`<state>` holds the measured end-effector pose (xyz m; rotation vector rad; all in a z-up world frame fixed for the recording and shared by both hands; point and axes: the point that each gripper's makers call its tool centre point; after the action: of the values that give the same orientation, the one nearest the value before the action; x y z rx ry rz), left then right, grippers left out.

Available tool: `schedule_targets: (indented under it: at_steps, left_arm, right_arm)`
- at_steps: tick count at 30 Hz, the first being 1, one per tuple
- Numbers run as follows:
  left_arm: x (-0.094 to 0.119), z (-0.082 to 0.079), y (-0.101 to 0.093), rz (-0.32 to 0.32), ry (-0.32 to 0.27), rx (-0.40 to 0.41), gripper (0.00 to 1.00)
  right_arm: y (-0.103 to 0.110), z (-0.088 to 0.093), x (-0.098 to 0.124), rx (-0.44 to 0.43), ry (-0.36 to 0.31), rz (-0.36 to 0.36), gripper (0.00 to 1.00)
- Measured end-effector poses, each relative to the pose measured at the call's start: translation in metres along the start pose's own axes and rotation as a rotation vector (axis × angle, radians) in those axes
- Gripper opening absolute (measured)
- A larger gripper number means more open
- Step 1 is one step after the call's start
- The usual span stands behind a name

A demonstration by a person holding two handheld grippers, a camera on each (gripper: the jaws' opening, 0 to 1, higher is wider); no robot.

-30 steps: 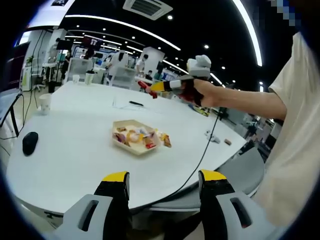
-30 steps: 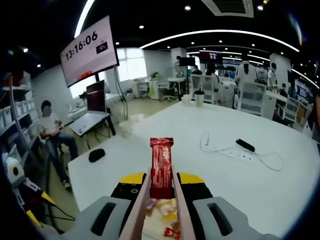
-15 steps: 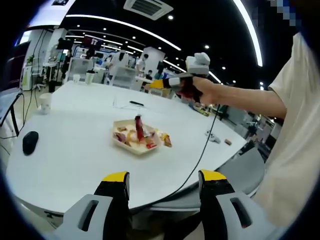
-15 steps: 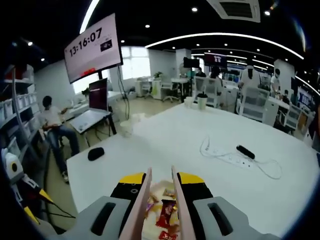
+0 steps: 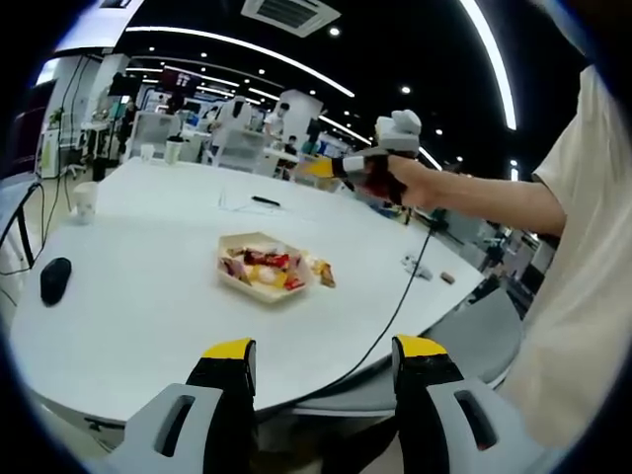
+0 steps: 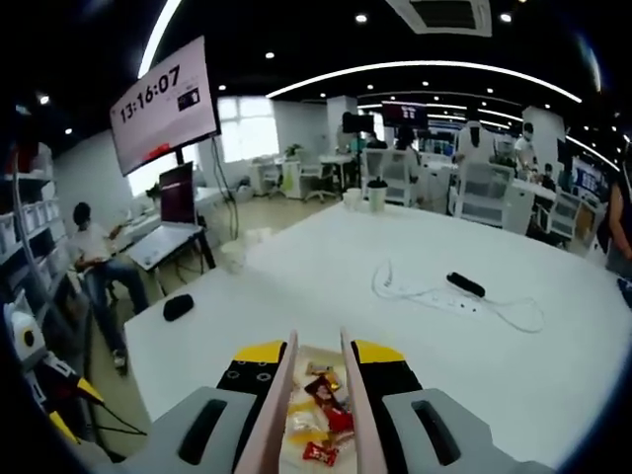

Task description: Place the target food into the container with the food tongs after gripping and lifting it, then release it inside without dropping or visibly crushing the food.

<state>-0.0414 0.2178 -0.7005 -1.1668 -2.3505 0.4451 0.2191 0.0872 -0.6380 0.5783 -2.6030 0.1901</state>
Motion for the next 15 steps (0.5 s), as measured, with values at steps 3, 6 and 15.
schedule_targets:
  at_steps: [3, 6, 15]
  left_arm:
    - [-0.003, 0.000, -0.001, 0.009, 0.006, -0.003, 0.55]
    - [-0.006, -0.001, -0.002, 0.019, 0.013, -0.008, 0.55]
    - [-0.015, -0.002, -0.004, 0.047, 0.038, -0.019, 0.55]
  right_arm:
    - [-0.012, 0.005, 0.005, -0.023, 0.006, 0.024, 0.25]
    - [-0.027, 0.011, 0.009, -0.057, 0.013, 0.057, 0.25]
    - [-0.052, 0.026, 0.022, -0.129, 0.024, 0.106, 0.26]
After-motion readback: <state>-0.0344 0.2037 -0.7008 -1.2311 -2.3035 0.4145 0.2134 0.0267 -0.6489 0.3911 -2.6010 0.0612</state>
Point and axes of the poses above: the point that each gripper's makers call its tool centre point, and the gripper's own axes: x roughly backward along the fingers, y roughly to its left, z roughly out of its underside, and after that the axes turned 15 degrees about z, right-handed
